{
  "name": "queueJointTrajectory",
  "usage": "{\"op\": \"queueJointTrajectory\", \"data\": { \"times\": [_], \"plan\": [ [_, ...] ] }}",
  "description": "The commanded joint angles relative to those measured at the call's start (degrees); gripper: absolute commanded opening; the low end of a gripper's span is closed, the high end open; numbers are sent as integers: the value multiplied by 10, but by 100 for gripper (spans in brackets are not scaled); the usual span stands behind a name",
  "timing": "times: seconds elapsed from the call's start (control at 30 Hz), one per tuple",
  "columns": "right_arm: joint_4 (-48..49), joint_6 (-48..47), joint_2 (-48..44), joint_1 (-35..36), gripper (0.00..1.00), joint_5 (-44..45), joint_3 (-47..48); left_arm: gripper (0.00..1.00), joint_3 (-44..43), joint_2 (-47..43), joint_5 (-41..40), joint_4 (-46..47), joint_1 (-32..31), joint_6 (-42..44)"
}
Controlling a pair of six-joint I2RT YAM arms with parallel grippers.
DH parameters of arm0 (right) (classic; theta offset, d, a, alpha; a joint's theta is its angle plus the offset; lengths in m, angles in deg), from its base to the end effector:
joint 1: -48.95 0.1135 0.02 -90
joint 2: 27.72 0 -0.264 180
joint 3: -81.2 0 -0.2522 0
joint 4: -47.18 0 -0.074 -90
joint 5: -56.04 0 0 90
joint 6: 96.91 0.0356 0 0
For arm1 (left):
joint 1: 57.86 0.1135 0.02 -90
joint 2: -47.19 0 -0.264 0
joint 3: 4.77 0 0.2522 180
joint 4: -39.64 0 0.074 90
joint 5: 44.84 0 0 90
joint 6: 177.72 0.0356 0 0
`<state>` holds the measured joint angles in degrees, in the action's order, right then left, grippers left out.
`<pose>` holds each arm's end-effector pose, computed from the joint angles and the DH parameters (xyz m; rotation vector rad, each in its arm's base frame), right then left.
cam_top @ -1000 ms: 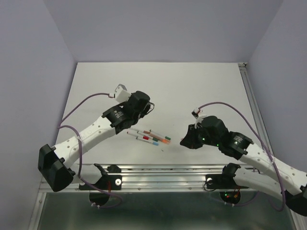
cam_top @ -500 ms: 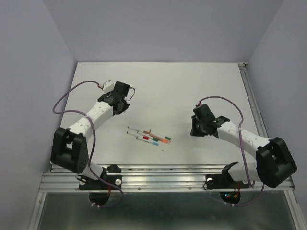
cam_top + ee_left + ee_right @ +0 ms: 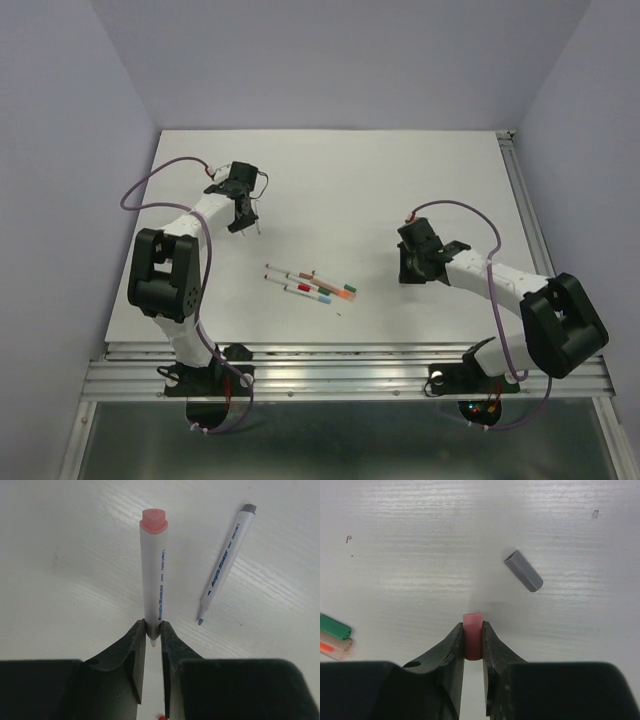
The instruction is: Open the pen caps
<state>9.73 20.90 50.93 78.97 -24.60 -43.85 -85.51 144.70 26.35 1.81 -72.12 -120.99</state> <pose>0.2208 0.1209 0.1754 0.0046 2.6211 0.1381 0.3502 -0.0771 0.2147 -0.5322 2.3945 0.0563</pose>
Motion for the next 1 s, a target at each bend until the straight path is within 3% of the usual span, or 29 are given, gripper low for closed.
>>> {"op": "queueJointTrajectory", "data": {
  "times": [0.0,0.17,0.27,0.3,0.5,0.53,0.7,0.8,0.87,0.9,0.97],
  "plan": [
    [25,-4,19,-3,22,28,-4,1,-36,34,-3,9,4,54],
    [22,-1,27,-3,24,27,-1,6,-46,61,1,12,10,78],
    [10,9,24,-2,33,37,-1,17,-50,62,13,11,13,74],
    [6,12,19,-3,42,38,-1,27,-51,61,18,11,13,73],
    [-9,15,-7,-3,56,25,0,43,-58,54,23,-11,14,56],
    [-10,12,-12,-4,58,20,1,54,-58,50,26,-17,13,51],
    [-36,5,-62,-3,64,-3,17,61,-63,31,26,-41,13,35],
    [-52,-2,-90,-3,76,-28,31,61,-52,-5,49,-44,13,24],
    [-55,-6,-121,-3,86,-43,40,70,-35,-47,68,-41,12,13],
    [-56,-7,-131,-3,100,-58,42,73,-32,-61,72,-44,10,-8],
    [-55,-7,-157,-3,100,-71,42,75,-18,-102,76,-55,6,-32]
  ]
}}
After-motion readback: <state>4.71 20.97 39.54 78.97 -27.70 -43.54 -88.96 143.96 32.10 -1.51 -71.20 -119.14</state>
